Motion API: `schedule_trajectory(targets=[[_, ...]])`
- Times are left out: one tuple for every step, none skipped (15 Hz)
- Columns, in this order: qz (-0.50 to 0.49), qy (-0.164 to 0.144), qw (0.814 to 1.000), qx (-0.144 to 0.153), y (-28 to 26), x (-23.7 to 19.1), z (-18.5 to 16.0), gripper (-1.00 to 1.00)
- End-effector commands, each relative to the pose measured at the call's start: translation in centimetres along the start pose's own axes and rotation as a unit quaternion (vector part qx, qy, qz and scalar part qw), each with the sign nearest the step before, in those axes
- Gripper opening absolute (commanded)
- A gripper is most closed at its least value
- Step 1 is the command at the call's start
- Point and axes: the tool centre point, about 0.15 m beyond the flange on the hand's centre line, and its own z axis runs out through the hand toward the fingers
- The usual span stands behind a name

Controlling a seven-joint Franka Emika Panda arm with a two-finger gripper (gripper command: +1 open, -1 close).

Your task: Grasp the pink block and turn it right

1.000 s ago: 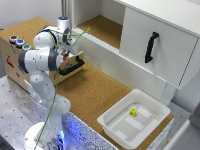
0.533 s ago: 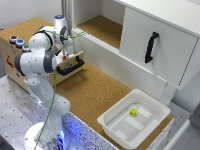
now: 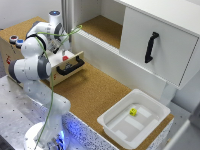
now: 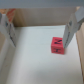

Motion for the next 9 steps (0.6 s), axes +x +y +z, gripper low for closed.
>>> schedule_trajectory(targets=[[-0.120,-0.044,0.992,-0.001,-4.0,-4.2,-6.5,1.00],[-0.153,-0.050,0.987,-0.009,-5.1,-4.5,-7.6,1.00],[-0.175,-0.058,0.983,-0.005,-6.1,-4.9,-8.6,1.00],[-0.191,-0.062,0.980,0.002,-7.2,-5.3,-9.4,1.00],[-0.207,-0.069,0.976,0.006,-8.1,-5.8,-9.9,1.00],[-0.218,-0.072,0.973,0.010,-9.0,-6.2,-10.5,1.00],[-0.236,-0.076,0.969,0.012,-10.4,-6.6,-11.1,1.00],[-0.248,-0.080,0.965,0.018,-11.7,-6.8,-11.7,1.00],[-0.253,-0.082,0.964,0.024,-12.8,-6.7,-12.1,1.00]])
